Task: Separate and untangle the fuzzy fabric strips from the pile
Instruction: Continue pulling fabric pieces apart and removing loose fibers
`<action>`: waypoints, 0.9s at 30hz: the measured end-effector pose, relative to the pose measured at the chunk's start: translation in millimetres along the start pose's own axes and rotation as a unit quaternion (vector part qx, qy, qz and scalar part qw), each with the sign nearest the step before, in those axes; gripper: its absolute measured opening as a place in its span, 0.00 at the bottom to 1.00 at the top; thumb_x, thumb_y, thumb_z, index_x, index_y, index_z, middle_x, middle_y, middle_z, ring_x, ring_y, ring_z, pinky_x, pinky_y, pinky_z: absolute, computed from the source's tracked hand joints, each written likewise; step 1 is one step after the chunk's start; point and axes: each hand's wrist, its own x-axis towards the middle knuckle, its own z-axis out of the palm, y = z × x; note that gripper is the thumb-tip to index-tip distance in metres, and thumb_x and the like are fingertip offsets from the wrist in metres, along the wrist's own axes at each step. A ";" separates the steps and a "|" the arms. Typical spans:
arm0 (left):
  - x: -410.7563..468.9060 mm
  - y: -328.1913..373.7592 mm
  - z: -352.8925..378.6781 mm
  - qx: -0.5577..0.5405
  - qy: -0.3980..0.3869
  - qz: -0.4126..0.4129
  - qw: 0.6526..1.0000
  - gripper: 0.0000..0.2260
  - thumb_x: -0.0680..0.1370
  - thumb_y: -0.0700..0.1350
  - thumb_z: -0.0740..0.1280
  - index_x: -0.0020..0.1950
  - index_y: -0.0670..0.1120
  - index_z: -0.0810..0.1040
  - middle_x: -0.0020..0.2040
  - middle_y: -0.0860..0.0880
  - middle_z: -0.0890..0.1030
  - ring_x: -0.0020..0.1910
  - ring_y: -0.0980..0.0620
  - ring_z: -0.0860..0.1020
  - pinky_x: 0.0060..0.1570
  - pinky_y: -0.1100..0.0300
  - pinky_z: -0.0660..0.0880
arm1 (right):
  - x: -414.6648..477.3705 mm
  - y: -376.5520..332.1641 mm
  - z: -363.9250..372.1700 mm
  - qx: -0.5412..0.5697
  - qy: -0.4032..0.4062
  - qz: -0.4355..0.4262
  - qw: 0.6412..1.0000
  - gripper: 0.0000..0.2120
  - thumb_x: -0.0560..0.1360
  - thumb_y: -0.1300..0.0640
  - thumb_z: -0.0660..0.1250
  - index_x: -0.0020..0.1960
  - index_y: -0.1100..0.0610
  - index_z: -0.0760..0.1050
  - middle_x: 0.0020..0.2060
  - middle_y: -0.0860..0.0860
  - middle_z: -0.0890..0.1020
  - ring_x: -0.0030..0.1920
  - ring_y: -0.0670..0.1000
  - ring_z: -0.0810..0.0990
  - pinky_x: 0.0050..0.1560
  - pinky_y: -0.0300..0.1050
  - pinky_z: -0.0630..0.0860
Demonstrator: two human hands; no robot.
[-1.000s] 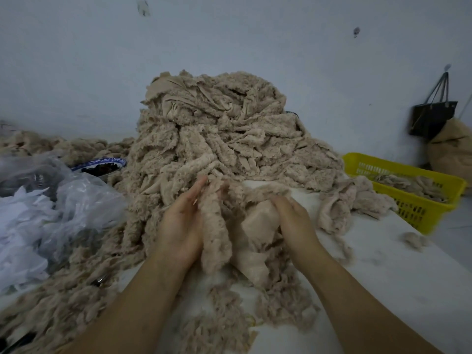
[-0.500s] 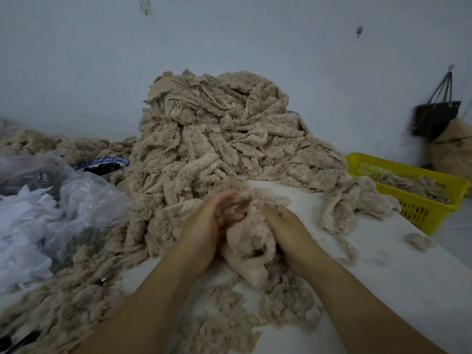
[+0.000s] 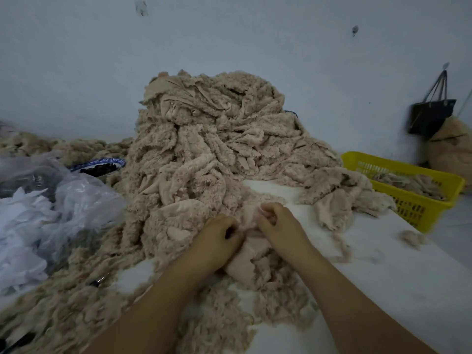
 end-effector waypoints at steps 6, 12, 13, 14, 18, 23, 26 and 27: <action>0.2 -1.4 -3.0 -0.190 0.065 -0.025 0.979 0.07 0.80 0.48 0.67 0.43 0.51 0.74 0.36 0.54 0.75 0.31 0.62 0.71 0.30 0.70 0.67 | -0.3 -5.2 -0.7 -0.070 -0.008 -0.021 0.997 0.07 0.80 0.47 0.64 0.46 0.49 0.75 0.45 0.49 0.79 0.50 0.51 0.76 0.49 0.37 0.73; -1.2 -4.5 -3.6 -0.206 -0.003 -0.035 0.978 0.06 0.76 0.60 0.69 0.48 0.64 0.73 0.44 0.65 0.77 0.42 0.67 0.76 0.41 0.70 0.73 | -3.0 -14.8 -10.6 0.212 0.107 -0.020 0.971 0.10 0.81 0.53 0.61 0.41 0.49 0.71 0.33 0.42 0.75 0.28 0.38 0.70 0.29 0.31 0.66; -2.3 -5.0 -2.7 -0.188 -0.030 -0.042 0.981 0.10 0.75 0.62 0.69 0.54 0.65 0.72 0.49 0.66 0.76 0.47 0.69 0.76 0.43 0.72 0.73 | -3.2 -15.1 -11.0 0.235 0.107 -0.016 0.966 0.10 0.82 0.53 0.61 0.42 0.49 0.71 0.31 0.40 0.74 0.28 0.38 0.69 0.30 0.33 0.66; -3.1 -4.7 -2.4 -0.173 -0.040 -0.049 0.983 0.14 0.75 0.63 0.69 0.57 0.65 0.71 0.51 0.68 0.75 0.49 0.70 0.75 0.43 0.73 0.72 | -3.4 -15.8 -11.0 0.250 0.107 -0.013 0.962 0.09 0.82 0.53 0.60 0.42 0.48 0.71 0.29 0.39 0.74 0.28 0.39 0.69 0.31 0.34 0.66; -1.2 -0.1 -5.2 -0.191 0.026 -0.059 0.979 0.05 0.77 0.56 0.70 0.48 0.56 0.78 0.40 0.59 0.82 0.39 0.57 0.81 0.39 0.60 0.77 | -5.3 -18.0 -10.1 0.271 0.109 -0.011 0.956 0.09 0.82 0.53 0.60 0.44 0.48 0.72 0.29 0.41 0.73 0.27 0.41 0.69 0.29 0.34 0.68; -1.6 2.4 -14.5 -0.488 0.035 -0.130 0.862 0.11 0.76 0.42 0.72 0.58 0.49 0.79 0.53 0.45 0.85 0.49 0.47 0.84 0.49 0.51 0.82 | -4.4 -17.7 -14.9 0.312 0.118 0.024 0.942 0.07 0.83 0.52 0.59 0.48 0.50 0.72 0.31 0.49 0.70 0.23 0.43 0.65 0.27 0.42 0.66; 0.3 7.2 -20.3 -0.621 0.047 -0.146 0.769 0.16 0.71 0.39 0.74 0.58 0.43 0.80 0.52 0.42 0.84 0.48 0.46 0.84 0.47 0.53 0.82 | -6.0 -19.2 -15.8 0.312 0.115 0.021 0.943 0.06 0.83 0.52 0.59 0.48 0.50 0.73 0.34 0.52 0.71 0.26 0.45 0.67 0.30 0.45 0.67; 0.6 8.2 -22.1 -0.644 0.045 -0.148 0.749 0.14 0.69 0.39 0.73 0.54 0.42 0.82 0.50 0.42 0.84 0.47 0.46 0.84 0.46 0.53 0.82 | -6.6 -19.7 -15.0 0.300 0.110 0.013 0.947 0.06 0.83 0.52 0.59 0.48 0.49 0.73 0.35 0.52 0.72 0.28 0.47 0.68 0.32 0.46 0.68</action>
